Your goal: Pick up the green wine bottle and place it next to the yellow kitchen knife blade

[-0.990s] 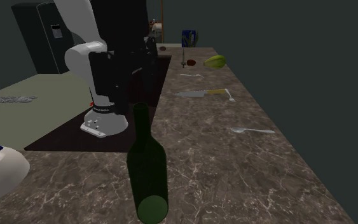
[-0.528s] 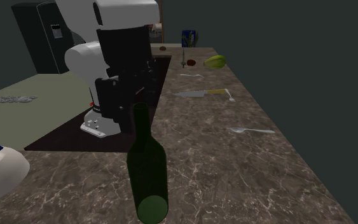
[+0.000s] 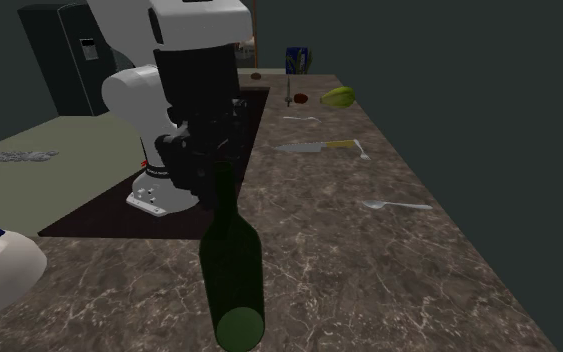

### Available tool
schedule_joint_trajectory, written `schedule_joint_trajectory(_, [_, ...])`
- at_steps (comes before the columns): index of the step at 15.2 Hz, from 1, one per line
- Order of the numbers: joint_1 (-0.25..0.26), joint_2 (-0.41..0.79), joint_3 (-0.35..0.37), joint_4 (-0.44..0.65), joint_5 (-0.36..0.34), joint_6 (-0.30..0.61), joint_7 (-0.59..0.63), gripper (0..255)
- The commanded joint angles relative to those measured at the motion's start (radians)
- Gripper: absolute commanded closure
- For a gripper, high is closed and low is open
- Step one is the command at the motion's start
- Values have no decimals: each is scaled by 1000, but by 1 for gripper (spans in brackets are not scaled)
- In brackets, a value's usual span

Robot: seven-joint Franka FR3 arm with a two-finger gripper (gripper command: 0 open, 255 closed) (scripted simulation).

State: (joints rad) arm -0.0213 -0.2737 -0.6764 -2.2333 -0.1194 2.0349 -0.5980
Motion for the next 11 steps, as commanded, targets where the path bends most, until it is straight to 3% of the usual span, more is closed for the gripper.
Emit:
schedule_joint_trajectory(1, [0,0,0,0,0,0,0,255])
schedule_joint_trajectory(11, [-1,-9,6,20,-3,-28,4,255])
